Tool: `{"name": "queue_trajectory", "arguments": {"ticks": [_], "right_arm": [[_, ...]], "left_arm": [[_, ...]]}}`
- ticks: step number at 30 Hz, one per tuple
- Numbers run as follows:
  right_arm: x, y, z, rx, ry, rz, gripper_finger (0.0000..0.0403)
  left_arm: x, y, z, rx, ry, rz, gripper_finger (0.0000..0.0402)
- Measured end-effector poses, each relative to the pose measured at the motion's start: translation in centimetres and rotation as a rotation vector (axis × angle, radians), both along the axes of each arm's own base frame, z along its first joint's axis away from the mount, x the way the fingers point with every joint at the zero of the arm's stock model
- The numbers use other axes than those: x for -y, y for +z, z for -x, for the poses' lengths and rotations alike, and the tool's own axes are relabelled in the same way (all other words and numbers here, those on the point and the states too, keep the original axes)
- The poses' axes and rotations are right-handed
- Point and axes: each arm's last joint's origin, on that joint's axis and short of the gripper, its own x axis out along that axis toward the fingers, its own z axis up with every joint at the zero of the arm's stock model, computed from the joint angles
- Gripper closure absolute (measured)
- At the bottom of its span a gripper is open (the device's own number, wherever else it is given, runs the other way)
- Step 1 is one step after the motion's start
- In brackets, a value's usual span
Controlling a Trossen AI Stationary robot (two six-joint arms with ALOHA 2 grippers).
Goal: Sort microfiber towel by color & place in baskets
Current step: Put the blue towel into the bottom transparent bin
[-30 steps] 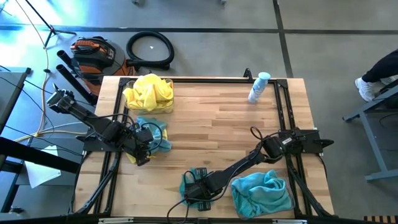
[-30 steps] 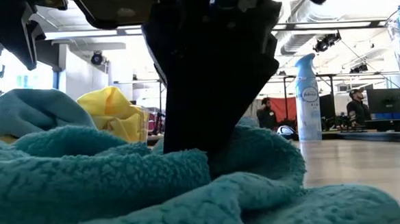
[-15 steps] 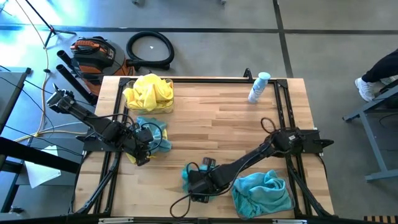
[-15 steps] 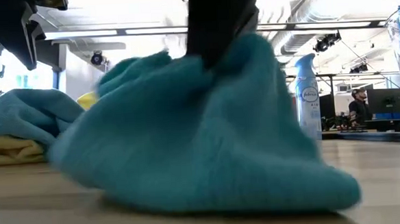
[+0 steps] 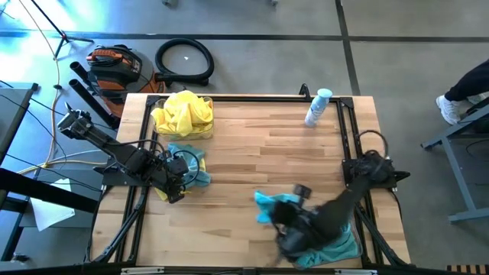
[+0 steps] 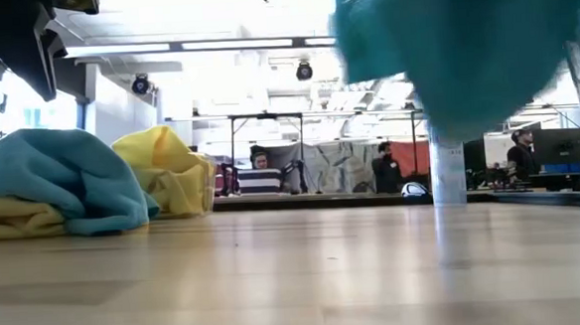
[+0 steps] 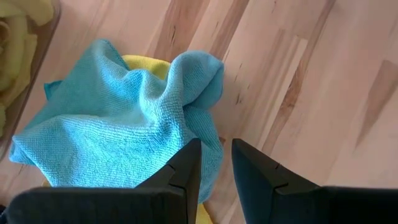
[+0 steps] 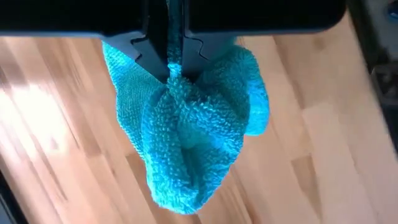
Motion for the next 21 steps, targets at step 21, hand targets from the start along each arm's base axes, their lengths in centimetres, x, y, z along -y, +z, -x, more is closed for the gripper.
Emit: {"name": "queue_trajectory", "arguments": {"ticks": [21], "right_arm": [[-6.8,3.0,13.2,0.036,0.158,-0.191,0.0402]], "left_arm": [[0.0,0.0,0.0,0.012,0.053,0.019,0.0323]]}}
